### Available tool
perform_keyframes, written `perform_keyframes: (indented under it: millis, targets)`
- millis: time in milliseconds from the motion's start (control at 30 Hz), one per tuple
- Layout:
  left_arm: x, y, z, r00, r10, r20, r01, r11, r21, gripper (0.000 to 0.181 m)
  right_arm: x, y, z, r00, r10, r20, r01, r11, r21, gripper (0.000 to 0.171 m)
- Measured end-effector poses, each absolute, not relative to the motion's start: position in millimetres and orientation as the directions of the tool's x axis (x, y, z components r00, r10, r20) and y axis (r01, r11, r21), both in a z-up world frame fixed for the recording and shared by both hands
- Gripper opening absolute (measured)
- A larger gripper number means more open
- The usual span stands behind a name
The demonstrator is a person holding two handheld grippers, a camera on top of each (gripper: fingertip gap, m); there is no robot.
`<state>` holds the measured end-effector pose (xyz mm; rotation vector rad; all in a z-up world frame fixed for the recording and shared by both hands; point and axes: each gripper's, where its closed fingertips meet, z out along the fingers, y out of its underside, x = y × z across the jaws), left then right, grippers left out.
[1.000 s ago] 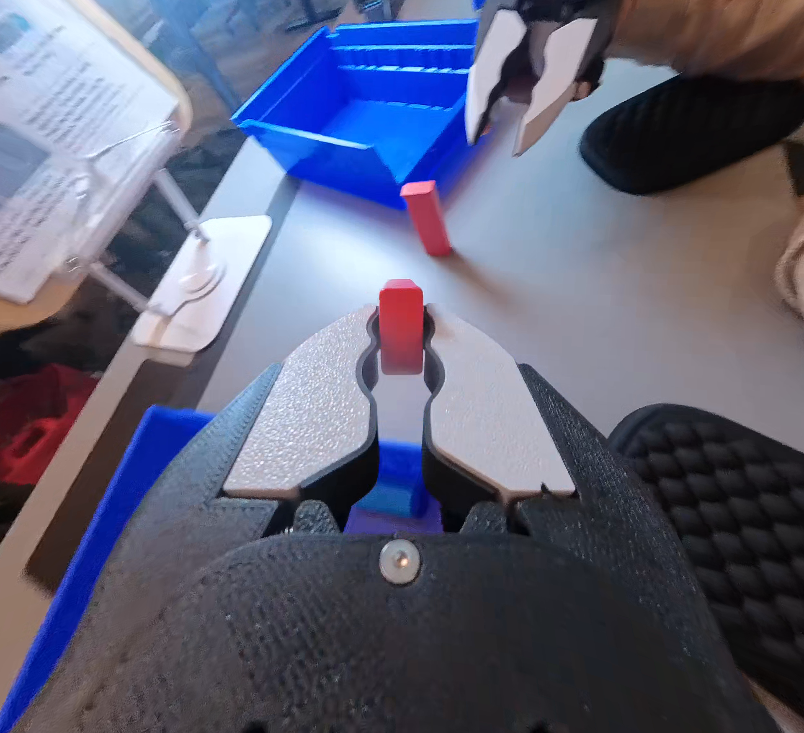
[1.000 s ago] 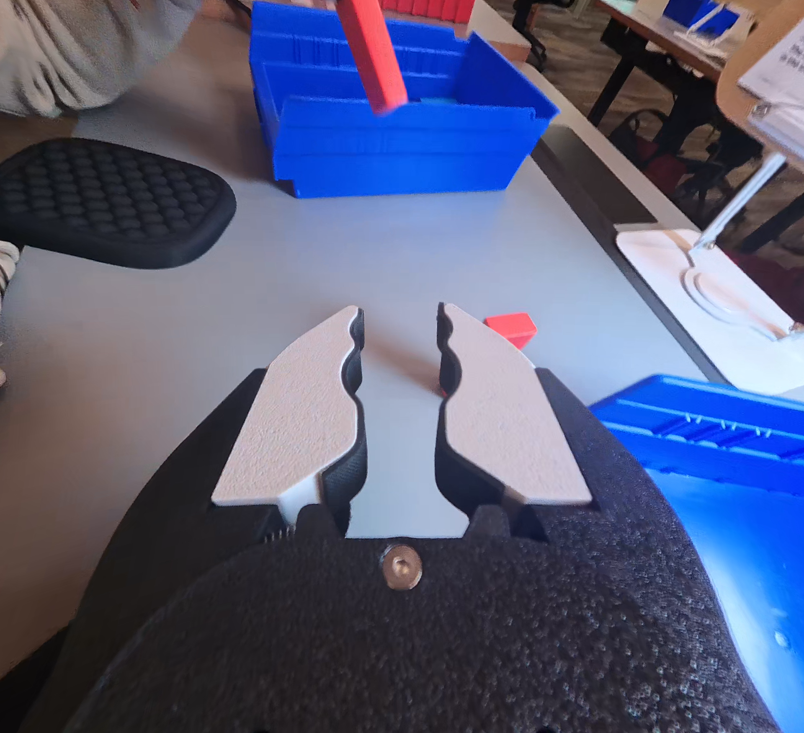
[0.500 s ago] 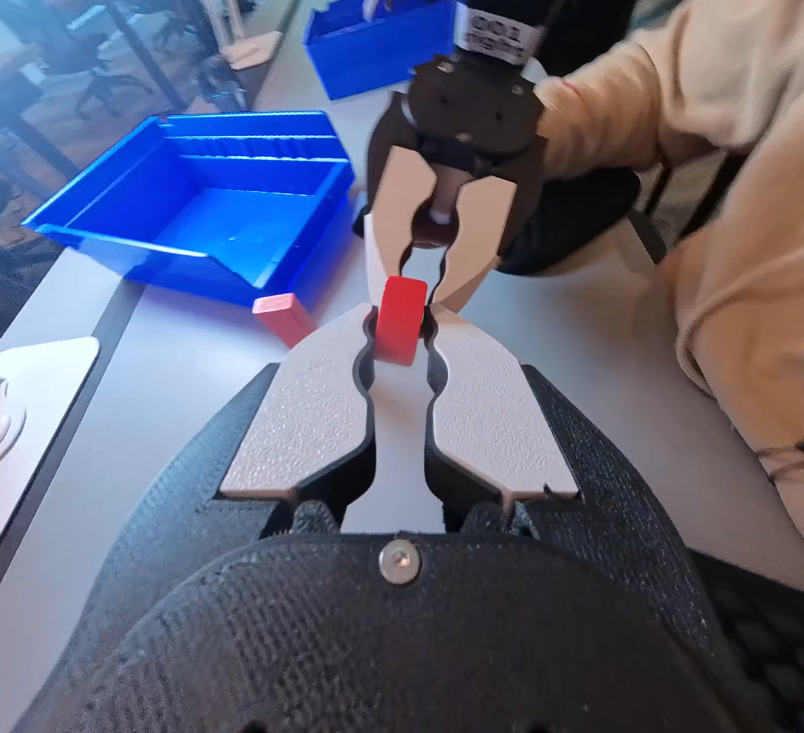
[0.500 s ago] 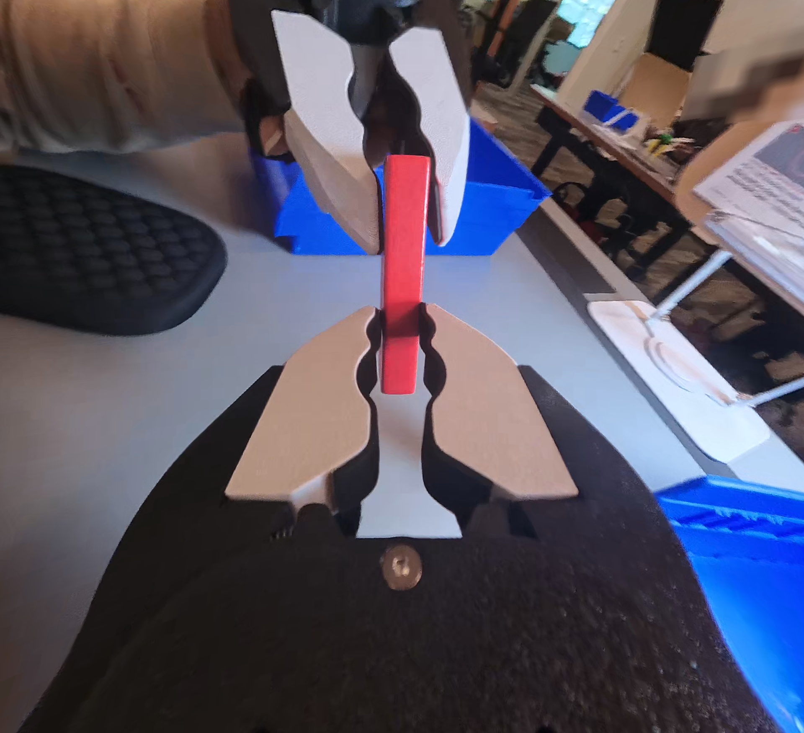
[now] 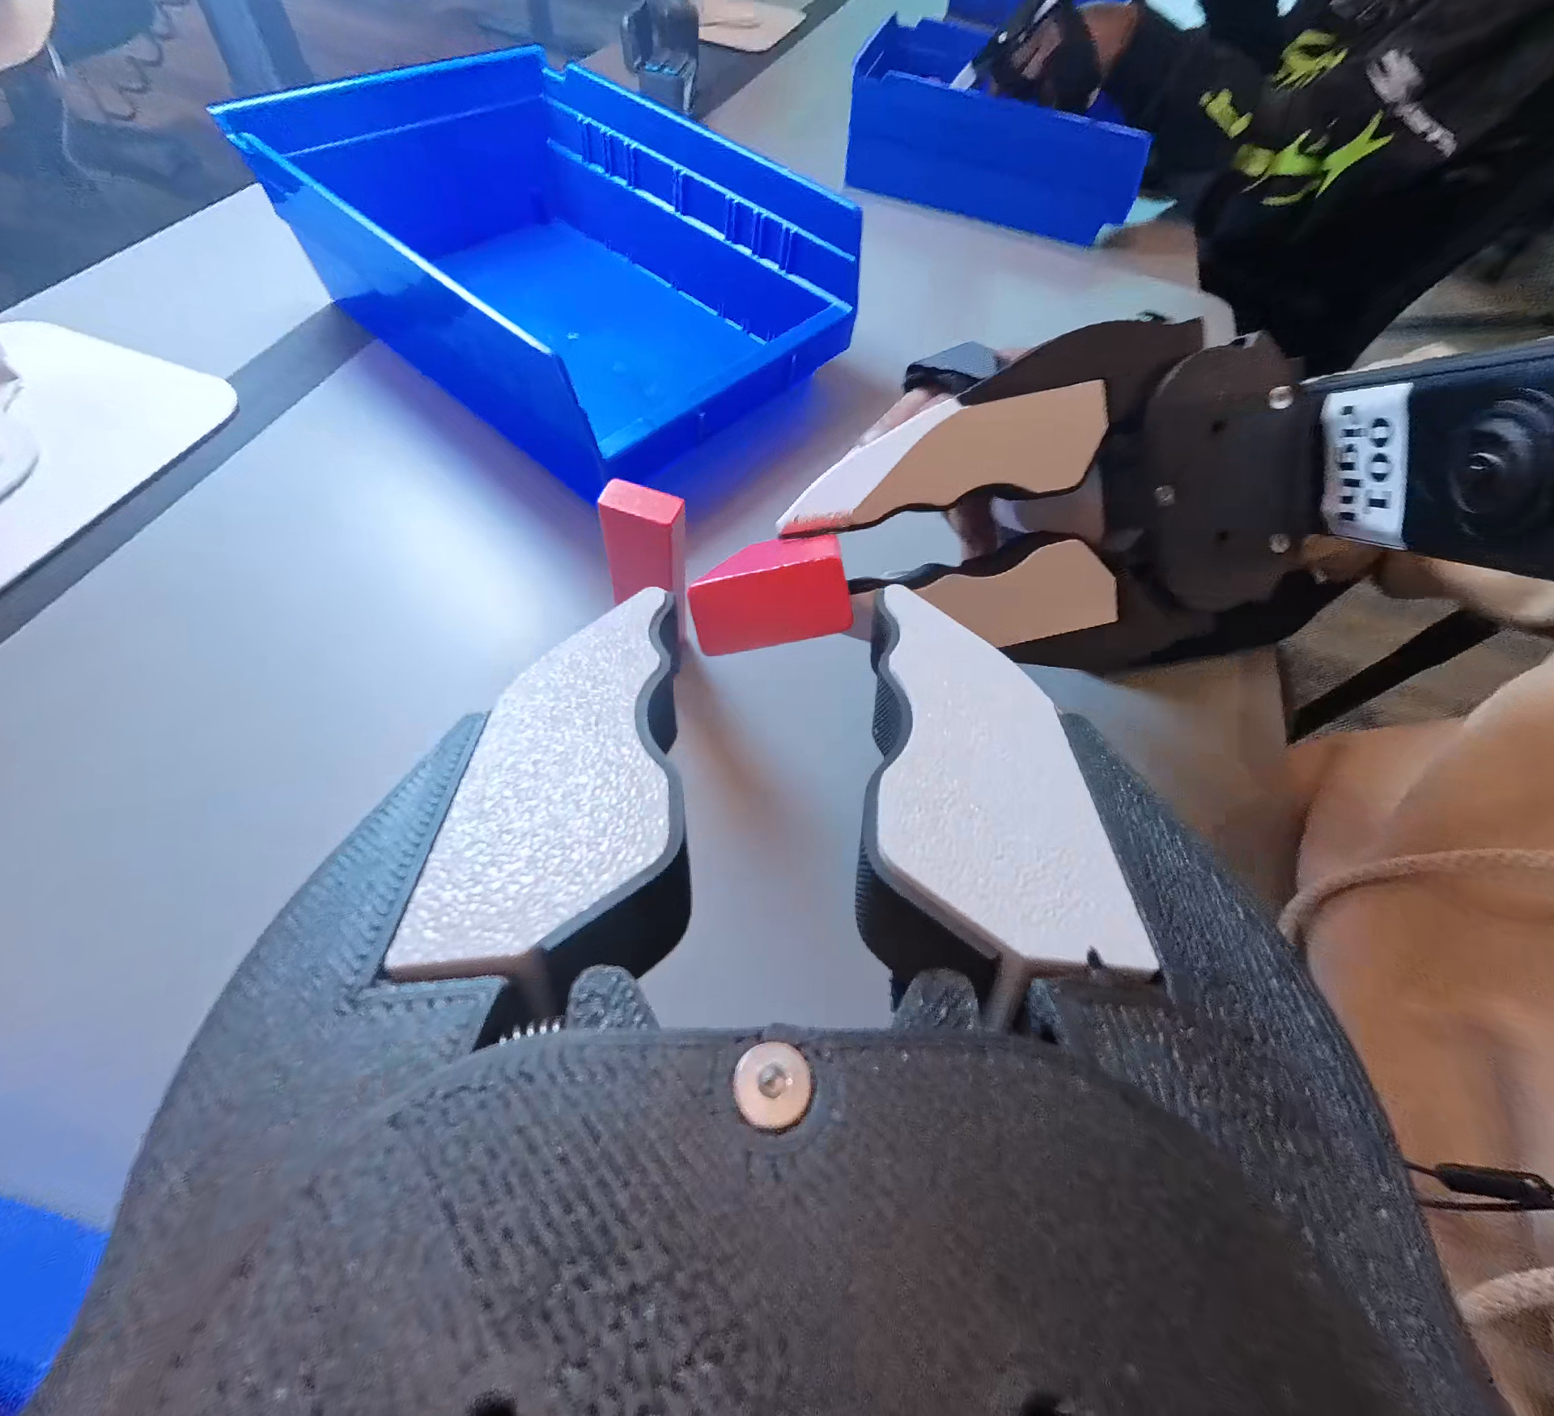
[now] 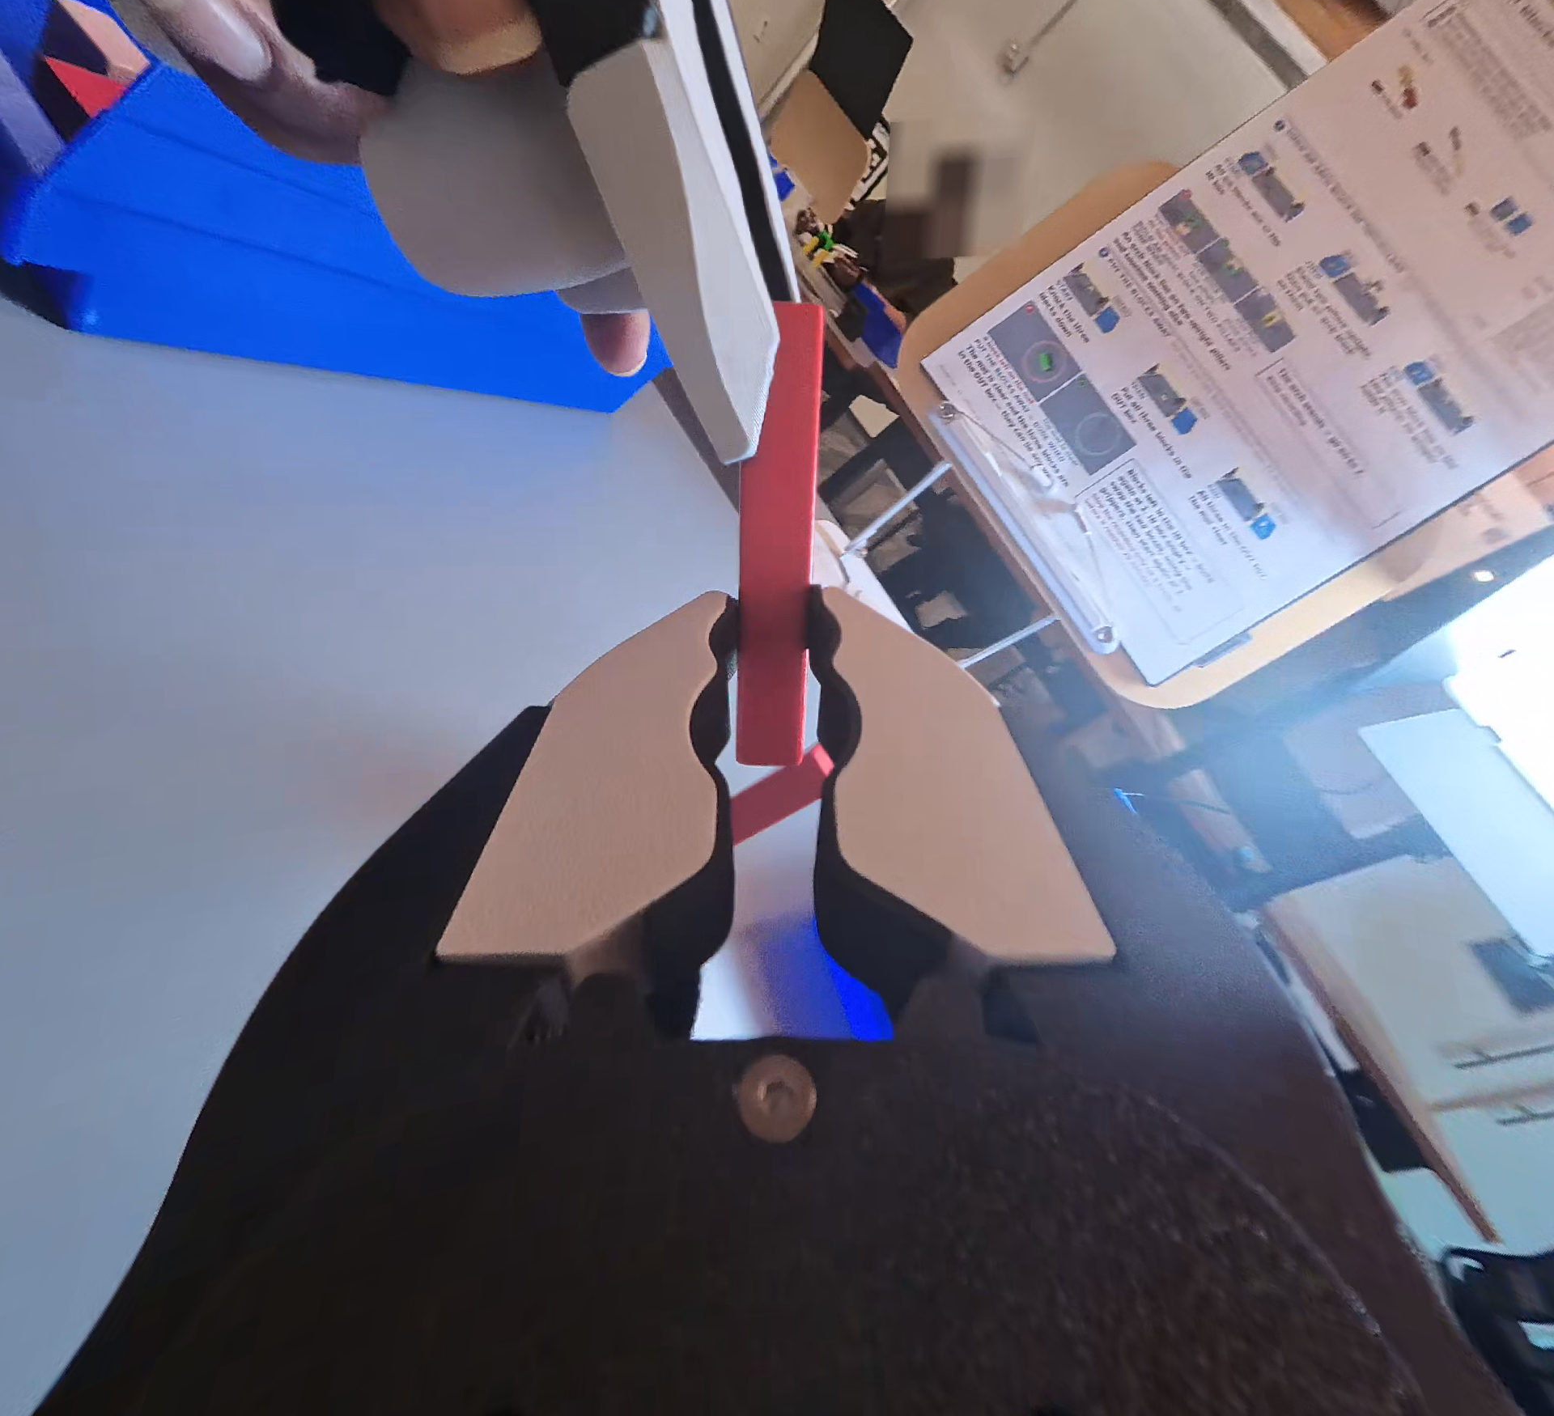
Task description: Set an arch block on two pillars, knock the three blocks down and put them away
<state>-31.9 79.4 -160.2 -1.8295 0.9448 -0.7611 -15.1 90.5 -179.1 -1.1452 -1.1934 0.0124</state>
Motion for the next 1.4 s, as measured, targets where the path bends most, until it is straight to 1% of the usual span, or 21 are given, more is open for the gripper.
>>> perform_keyframes:
  millis: [33, 133, 333, 500, 567, 767, 833, 900, 967, 1067, 1167, 1233, 1300, 1333, 1400]
  targets:
    - [-33.5, 79.9, -160.7, 0.524, -0.847, 0.09, -0.301, -0.284, -0.91, 0.041, -15.0, 89.7, -178.0, 0.436, 0.525, 0.731, 0.548, 0.49, -0.678, 0.016]
    - [-33.4, 77.7, -156.4, 0.511, -0.851, 0.118, -0.278, -0.294, -0.915, 0.037, -14.2, 88.7, -175.8, 0.43, 0.452, 0.782, 0.592, 0.512, -0.622, 0.016]
    - [-32.9, 77.3, -159.0, 0.502, -0.853, 0.14, -0.274, -0.311, -0.91, 0.035, -11.8, 89.6, -172.1, 0.394, 0.31, 0.865, 0.658, 0.563, -0.501, 0.016]
    - [-32.4, 75.3, -157.3, 0.482, -0.863, 0.149, -0.268, -0.308, -0.913, 0.035, -10.8, 87.4, -168.1, 0.364, 0.227, 0.903, 0.682, 0.595, -0.425, 0.016]
    - [-32.5, 74.6, -157.9, 0.476, -0.867, 0.149, -0.273, -0.306, -0.912, 0.036, -11.1, 86.7, -168.0, 0.356, 0.211, 0.911, 0.686, 0.603, -0.407, 0.016]
    - [-32.3, 75.6, -159.9, 0.476, -0.869, 0.135, -0.283, -0.297, -0.912, 0.036, -12.5, 86.2, -169.7, 0.35, 0.218, 0.911, 0.682, 0.607, -0.407, 0.016]
    - [-33.2, 75.6, -160.7, 0.472, -0.874, 0.115, -0.304, -0.283, -0.91, 0.035, -14.0, 85.9, -171.6, 0.35, 0.251, 0.902, 0.668, 0.608, -0.428, 0.016]
    - [-35.5, 75.9, -161.6, 0.458, -0.886, 0.075, -0.349, -0.257, -0.901, 0.035, -16.0, 86.5, -172.3, 0.37, 0.321, 0.872, 0.632, 0.601, -0.489, 0.017]
    - [-40.6, 80.9, -156.7, 0.45, -0.893, -0.001, -0.403, -0.201, -0.893, 0.035, -16.1, 86.8, -167.5, 0.405, 0.425, 0.81, 0.562, 0.583, -0.587, 0.025]
    - [-49.3, 91.3, -145.1, 0.405, -0.91, -0.091, -0.523, -0.149, -0.839, 0.036, -4.5, 98.8, -156.6, 0.475, 0.579, 0.663, 0.472, 0.469, -0.747, 0.035]
    - [-63.7, 110.3, -142.0, 0.361, -0.915, -0.18, -0.703, -0.14, -0.698, 0.036, 12.3, 114.7, -159.8, 0.477, 0.713, 0.513, 0.435, 0.316, -0.843, 0.042]
    - [-70.8, 120.0, -145.8, 0.326, -0.929, -0.175, -0.793, -0.167, -0.586, 0.036, 22.7, 122.3, -170.6, 0.446, 0.785, 0.431, 0.437, 0.229, -0.87, 0.056]
    - [-75.6, 129.6, -154.6, 0.297, -0.94, -0.171, -0.86, -0.186, -0.475, 0.036, 33.8, 129.5, -181.8, 0.432, 0.824, 0.365, 0.445, 0.157, -0.882, 0.065]
    - [-76.4, 133.2, -160.5, 0.291, -0.943, -0.158, -0.881, -0.201, -0.428, 0.036, 39.0, 131.9, -186.5, 0.429, 0.838, 0.337, 0.445, 0.128, -0.886, 0.065]
    - [-72.0, 139.4, -172.6, 0.289, -0.948, -0.13, -0.901, -0.224, -0.372, 0.036, 48.0, 133.5, -194.0, 0.42, 0.86, 0.289, 0.44, 0.085, -0.894, 0.065]
